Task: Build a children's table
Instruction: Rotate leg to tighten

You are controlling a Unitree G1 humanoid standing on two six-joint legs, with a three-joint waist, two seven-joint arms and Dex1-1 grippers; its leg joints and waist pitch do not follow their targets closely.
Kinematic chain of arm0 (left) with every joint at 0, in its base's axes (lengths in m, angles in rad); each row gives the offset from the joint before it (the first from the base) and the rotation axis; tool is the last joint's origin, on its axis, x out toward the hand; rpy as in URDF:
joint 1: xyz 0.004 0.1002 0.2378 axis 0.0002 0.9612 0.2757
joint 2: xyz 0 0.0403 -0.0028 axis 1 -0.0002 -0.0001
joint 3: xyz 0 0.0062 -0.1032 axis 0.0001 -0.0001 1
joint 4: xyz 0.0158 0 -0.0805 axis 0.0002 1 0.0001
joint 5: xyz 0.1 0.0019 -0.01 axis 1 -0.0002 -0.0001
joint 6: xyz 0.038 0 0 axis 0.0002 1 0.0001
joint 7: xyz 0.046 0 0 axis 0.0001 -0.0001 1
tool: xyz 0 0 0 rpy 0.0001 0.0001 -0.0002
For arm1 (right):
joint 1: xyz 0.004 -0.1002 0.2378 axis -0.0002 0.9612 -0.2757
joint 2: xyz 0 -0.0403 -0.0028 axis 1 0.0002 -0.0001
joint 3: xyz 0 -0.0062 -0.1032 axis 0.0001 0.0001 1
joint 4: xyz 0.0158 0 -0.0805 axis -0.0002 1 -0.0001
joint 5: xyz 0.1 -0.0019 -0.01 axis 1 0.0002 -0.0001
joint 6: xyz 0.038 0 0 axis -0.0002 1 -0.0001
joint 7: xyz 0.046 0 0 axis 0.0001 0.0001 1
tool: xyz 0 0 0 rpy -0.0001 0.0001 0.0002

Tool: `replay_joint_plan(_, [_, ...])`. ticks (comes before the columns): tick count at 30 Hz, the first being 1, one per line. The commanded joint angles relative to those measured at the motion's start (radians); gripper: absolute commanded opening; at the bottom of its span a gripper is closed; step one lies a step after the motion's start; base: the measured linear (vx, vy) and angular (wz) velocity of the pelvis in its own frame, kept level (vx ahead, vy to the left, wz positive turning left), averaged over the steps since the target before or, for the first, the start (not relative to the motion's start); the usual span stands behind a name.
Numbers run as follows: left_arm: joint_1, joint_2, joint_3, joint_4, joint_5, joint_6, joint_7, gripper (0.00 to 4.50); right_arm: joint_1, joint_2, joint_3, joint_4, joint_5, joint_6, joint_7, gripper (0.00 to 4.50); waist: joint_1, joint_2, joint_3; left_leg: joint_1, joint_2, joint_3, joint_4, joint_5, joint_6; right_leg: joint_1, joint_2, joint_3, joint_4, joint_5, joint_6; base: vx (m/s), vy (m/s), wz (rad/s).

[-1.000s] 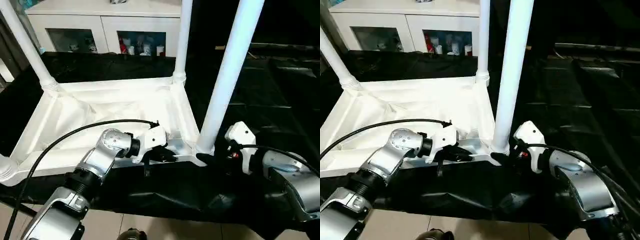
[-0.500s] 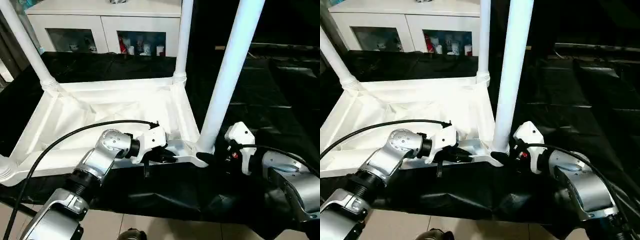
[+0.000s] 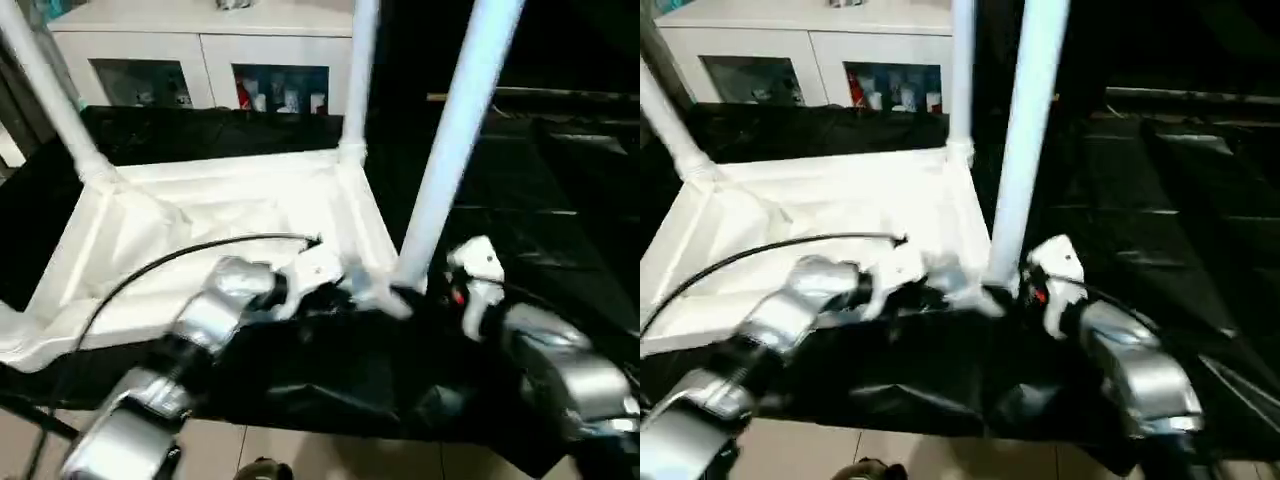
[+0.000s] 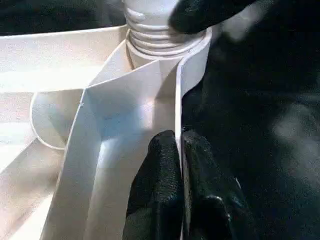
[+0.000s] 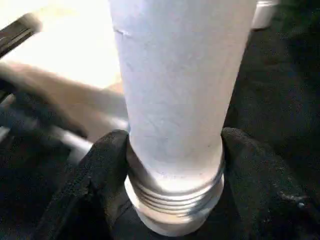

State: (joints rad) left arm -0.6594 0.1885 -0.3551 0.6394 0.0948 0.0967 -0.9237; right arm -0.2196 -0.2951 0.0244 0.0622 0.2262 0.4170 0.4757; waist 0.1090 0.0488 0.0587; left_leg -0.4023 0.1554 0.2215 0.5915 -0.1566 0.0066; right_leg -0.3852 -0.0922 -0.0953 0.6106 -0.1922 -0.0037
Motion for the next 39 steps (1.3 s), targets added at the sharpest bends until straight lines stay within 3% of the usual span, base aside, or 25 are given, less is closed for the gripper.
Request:
replay_joint_plan(1, [-0.038, -0.051, 0.038, 0.031, 0.008, 0.054, 0.135, 0.00, -0.027, 0.084, -0.061, 0.077, -0.009, -0.007, -0.199, 2.66, -0.010, -0.016, -0.065, 0.040, 0.092, -0.065, -0.080, -0.346, -0.045, 0.021, -0.097, 0.064, -0.096, -0.328, -0.174, 0.000, 0.000, 0.00])
replay_joint_plan(3, [-0.069, -0.123, 0.052, 0.077, 0.015, 0.095, 0.254, 0.00, -0.059, 0.178, -0.095, 0.160, -0.032, -0.030, -0.365, 2.64, -0.014, -0.016, -0.065, 0.043, 0.091, -0.065, -0.080, -0.354, -0.056, 0.015, -0.096, 0.065, -0.095, -0.320, -0.175, 0.000, 0.000, 0.00])
replay_joint_plan(5, [-0.091, -0.170, 0.046, 0.112, 0.032, 0.099, 0.326, 0.00, -0.082, 0.219, -0.081, 0.217, -0.068, -0.060, -0.439, 2.64, -0.022, -0.018, -0.065, 0.043, 0.088, -0.067, -0.081, -0.370, -0.067, 0.017, -0.099, 0.064, -0.097, -0.320, -0.175, 0.000, 0.000, 0.00])
replay_joint_plan(10, [-0.115, -0.207, 0.023, 0.155, 0.062, 0.065, 0.370, 0.00, -0.123, 0.239, -0.020, 0.253, -0.133, -0.110, -0.446, 2.64, -0.016, -0.016, -0.065, 0.035, 0.084, -0.060, -0.077, -0.309, -0.011, 0.026, -0.096, 0.066, -0.099, -0.259, -0.155, 0.000, 0.000, 0.00])
replay_joint_plan(13, [-0.115, -0.201, 0.018, 0.156, 0.065, 0.027, 0.342, 0.00, -0.138, 0.248, -0.024, 0.231, -0.122, -0.135, -0.407, 2.64, -0.016, -0.013, -0.065, 0.035, 0.086, -0.062, -0.079, -0.319, -0.004, 0.027, -0.094, 0.064, -0.101, -0.274, -0.148, 0.000, 0.000, 0.00])
replay_joint_plan(14, [-0.118, -0.197, 0.017, 0.160, 0.067, 0.012, 0.333, 0.00, -0.146, 0.252, -0.024, 0.242, -0.131, -0.158, -0.411, 2.98, -0.016, -0.013, -0.065, 0.036, 0.086, -0.063, -0.080, -0.330, -0.007, 0.025, -0.094, 0.064, -0.102, -0.283, -0.146, 0.000, 0.000, 0.00])
replay_joint_plan(20, [-0.117, -0.166, 0.009, 0.153, 0.064, -0.030, 0.289, 0.00, -0.154, 0.217, -0.015, 0.221, -0.114, -0.170, -0.363, 3.52, -0.019, -0.014, -0.062, 0.035, 0.087, -0.063, -0.082, -0.345, -0.008, 0.025, -0.096, 0.065, -0.103, -0.304, -0.148, 0.000, 0.000, 0.00])
replay_joint_plan(24, [-0.115, -0.141, 0.016, 0.141, 0.057, -0.054, 0.248, 0.00, -0.147, 0.156, -0.013, 0.144, -0.087, -0.075, -0.272, 3.82, -0.018, -0.016, -0.061, 0.032, 0.086, -0.061, -0.081, -0.316, 0.009, 0.029, -0.094, 0.066, -0.099, -0.270, -0.158, 0.000, 0.000, 0.00])
replay_joint_plan(27, [-0.094, -0.102, 0.013, 0.096, 0.034, -0.084, 0.160, 0.00, -0.121, 0.042, 0.001, 0.028, -0.050, 0.027, -0.141, 4.03, -0.013, -0.014, -0.062, 0.030, 0.087, -0.062, -0.079, -0.288, 0.028, 0.036, -0.092, 0.066, -0.095, -0.239, -0.154, 0.000, 0.000, 0.00])
replay_joint_plan(31, [-0.061, -0.052, -0.004, 0.045, 0.007, -0.120, 0.044, 0.00, -0.082, -0.097, 0.030, -0.077, -0.009, 0.124, 0.016, 4.03, -0.009, -0.009, -0.063, 0.029, 0.091, -0.060, -0.076, -0.262, 0.043, 0.034, -0.093, 0.066, -0.088, -0.180, -0.179, 0.000, 0.000, 0.00])
replay_joint_plan(35, [-0.022, -0.003, -0.015, -0.023, -0.042, -0.126, -0.096, 0.00, -0.055, -0.205, 0.056, -0.157, 0.017, 0.202, 0.125, 4.03, 0.003, -0.008, -0.064, 0.031, 0.094, -0.059, -0.075, -0.266, 0.036, 0.035, -0.095, 0.066, -0.083, -0.165, -0.202, 0.000, 0.000, 0.00])
replay_joint_plan(39, [0.009, 0.044, -0.022, -0.097, -0.086, -0.103, -0.204, 0.00, -0.042, -0.270, 0.083, -0.217, 0.049, 0.253, 0.210, 4.03, 0.009, -0.007, -0.059, 0.035, 0.098, -0.057, -0.078, -0.290, 0.024, 0.028, -0.095, 0.068, -0.085, -0.210, -0.200, 0.000, 0.000, 0.00])
